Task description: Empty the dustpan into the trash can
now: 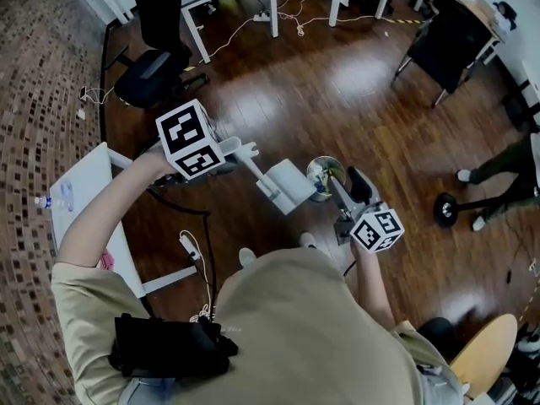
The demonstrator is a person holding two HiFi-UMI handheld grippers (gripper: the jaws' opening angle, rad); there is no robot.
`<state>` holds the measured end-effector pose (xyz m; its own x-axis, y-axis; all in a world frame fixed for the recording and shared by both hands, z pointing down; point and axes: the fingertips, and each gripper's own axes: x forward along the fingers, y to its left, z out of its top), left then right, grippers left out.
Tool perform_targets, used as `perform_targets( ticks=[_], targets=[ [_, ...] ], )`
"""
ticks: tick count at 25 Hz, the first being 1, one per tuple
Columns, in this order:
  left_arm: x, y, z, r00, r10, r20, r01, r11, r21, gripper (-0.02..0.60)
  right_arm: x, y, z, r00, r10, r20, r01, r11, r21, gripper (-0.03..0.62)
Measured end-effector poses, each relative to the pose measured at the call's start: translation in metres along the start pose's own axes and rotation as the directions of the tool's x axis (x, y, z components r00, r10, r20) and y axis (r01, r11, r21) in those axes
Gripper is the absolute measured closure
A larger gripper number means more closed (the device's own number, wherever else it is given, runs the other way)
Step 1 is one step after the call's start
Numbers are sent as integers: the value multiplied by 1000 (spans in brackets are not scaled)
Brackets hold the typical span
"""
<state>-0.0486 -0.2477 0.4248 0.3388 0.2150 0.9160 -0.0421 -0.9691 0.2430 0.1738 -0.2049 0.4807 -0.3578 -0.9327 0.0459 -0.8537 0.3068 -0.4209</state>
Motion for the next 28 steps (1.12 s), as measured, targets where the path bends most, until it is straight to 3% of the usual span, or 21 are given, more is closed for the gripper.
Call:
perform_targets(
  ticks=[5,11,14,16,21,28],
  targets=[
    [-9,3,-59,995,63,74,-53,991,-125,581,25,31,-17,997,62,-46,-62,998,-14,293],
    [-2,7,-109,981,142,130,-105,960,-259,581,39,47,-30,990,111,-86,-113,993,-15,296],
    [3,5,-130,969,201,146,-145,934,-326,581,37,49,-33,985,133,-106,-134,991,3,296],
    [14,11,-139,957,237,166,-159,910,-382,581,35,42,-29,985,134,-107,-133,991,14,298],
    [42,28,-178,924,332,193,-175,811,-558,581,52,40,-47,981,142,-130,-133,988,73,301],
    [85,37,-222,904,409,127,-232,717,-657,581,68,69,-70,963,203,-179,-192,978,79,300]
  ],
)
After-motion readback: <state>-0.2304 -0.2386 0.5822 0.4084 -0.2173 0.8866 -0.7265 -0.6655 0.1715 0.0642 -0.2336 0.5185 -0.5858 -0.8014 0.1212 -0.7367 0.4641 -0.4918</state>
